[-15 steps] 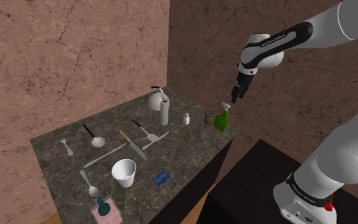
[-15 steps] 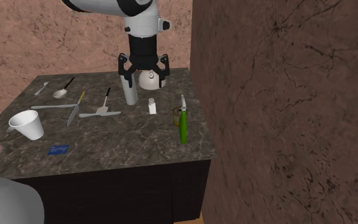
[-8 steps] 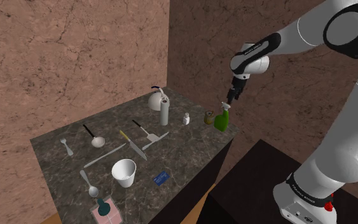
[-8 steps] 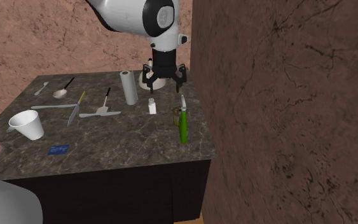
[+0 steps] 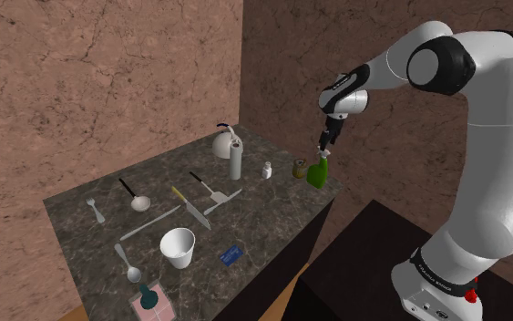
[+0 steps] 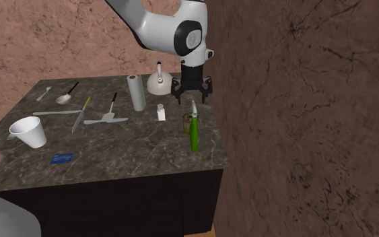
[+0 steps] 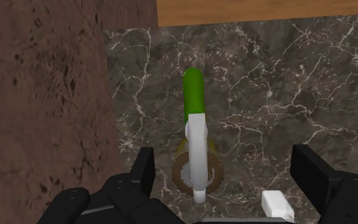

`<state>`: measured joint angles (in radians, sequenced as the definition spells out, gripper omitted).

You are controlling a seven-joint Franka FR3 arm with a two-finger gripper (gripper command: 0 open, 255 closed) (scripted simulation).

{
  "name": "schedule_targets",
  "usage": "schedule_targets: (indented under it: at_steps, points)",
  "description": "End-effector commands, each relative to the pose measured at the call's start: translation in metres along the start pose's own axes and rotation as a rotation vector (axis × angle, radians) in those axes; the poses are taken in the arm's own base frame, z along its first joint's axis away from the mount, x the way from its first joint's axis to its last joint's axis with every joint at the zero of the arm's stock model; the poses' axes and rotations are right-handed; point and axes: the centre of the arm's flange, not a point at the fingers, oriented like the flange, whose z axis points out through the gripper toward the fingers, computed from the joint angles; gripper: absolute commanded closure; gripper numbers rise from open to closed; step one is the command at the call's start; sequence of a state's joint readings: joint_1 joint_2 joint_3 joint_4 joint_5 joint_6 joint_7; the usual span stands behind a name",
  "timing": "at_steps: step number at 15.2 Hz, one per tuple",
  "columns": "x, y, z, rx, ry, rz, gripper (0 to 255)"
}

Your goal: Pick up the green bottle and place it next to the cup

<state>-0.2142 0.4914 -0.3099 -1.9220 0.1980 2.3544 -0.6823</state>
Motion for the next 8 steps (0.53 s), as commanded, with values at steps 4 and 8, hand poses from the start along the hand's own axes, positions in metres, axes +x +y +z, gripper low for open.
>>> schedule_targets:
  at_steps: [4,8]
  points:
    - [0.007,0.014,0.027,-0.005,0.0,0.0,0]
    - [0.007,0.014,0.051,-0.005,0.0,0.0,0]
